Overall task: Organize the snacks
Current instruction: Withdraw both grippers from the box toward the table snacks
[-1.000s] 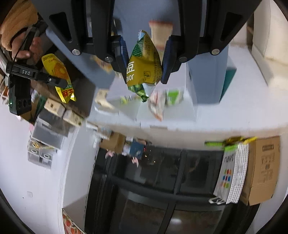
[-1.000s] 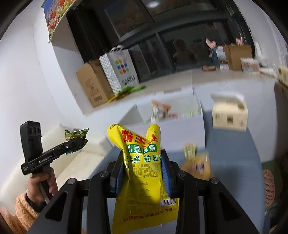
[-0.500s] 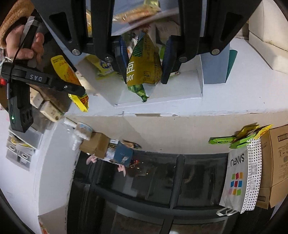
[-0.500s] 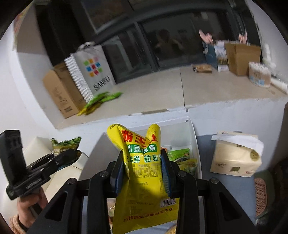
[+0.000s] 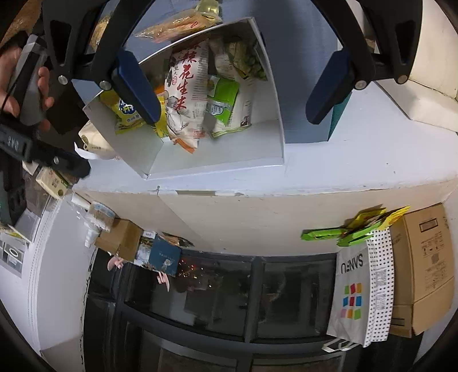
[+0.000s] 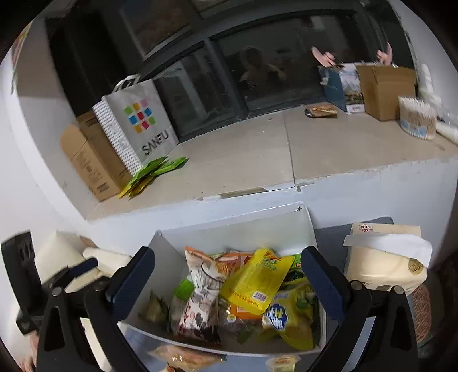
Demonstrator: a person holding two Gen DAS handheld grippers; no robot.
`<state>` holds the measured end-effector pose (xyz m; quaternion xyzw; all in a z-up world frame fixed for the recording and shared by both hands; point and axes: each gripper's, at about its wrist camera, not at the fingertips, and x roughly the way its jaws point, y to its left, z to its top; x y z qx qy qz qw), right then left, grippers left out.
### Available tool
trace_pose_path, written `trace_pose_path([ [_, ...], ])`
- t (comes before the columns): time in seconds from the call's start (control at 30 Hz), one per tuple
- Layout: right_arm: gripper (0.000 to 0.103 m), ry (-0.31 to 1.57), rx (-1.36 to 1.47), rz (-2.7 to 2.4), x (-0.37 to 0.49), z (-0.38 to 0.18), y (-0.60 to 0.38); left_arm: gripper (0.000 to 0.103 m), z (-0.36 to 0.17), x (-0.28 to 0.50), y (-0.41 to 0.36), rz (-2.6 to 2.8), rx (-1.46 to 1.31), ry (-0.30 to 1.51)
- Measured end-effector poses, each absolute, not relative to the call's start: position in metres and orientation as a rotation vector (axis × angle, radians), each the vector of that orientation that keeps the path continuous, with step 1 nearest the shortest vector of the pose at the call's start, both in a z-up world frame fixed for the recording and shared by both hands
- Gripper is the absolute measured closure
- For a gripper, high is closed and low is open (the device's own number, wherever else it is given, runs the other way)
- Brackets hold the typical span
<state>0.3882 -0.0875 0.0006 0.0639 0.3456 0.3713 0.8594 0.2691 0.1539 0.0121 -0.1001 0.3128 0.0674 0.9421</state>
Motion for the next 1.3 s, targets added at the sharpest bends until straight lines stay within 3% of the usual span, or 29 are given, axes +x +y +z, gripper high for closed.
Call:
trace_pose_path([
  [0.23,0.000,0.636,0.064,0.841,0.343,0.020,-0.103,0.000,0.033,0.230,0.141,0.113,-0.173,0.561],
  [0.53,0.000,0.543,0.059,0.928,0.250,0.027,-0.159,0.000,0.044,0.127,0.086,0.030,-0.084,0.451],
  [0.87,0.000,0.635,0.100,0.874,0.157,-0.053,-0.226,0.000,-0.010,0.019,0.045,0.006,-0.233,0.446],
  [1.07,0.000,0.781,0.116,0.841,0.139,-0.108,-0.236,0.000,-0.021,0.003,0.040,0.021,-0.251,0.459],
  [1.3,0.000,0.796,0.021,0.886,0.140,-0.121,-0.199,0.000,-0.018,0.004,0.036,0.007,-0.246,0.448],
])
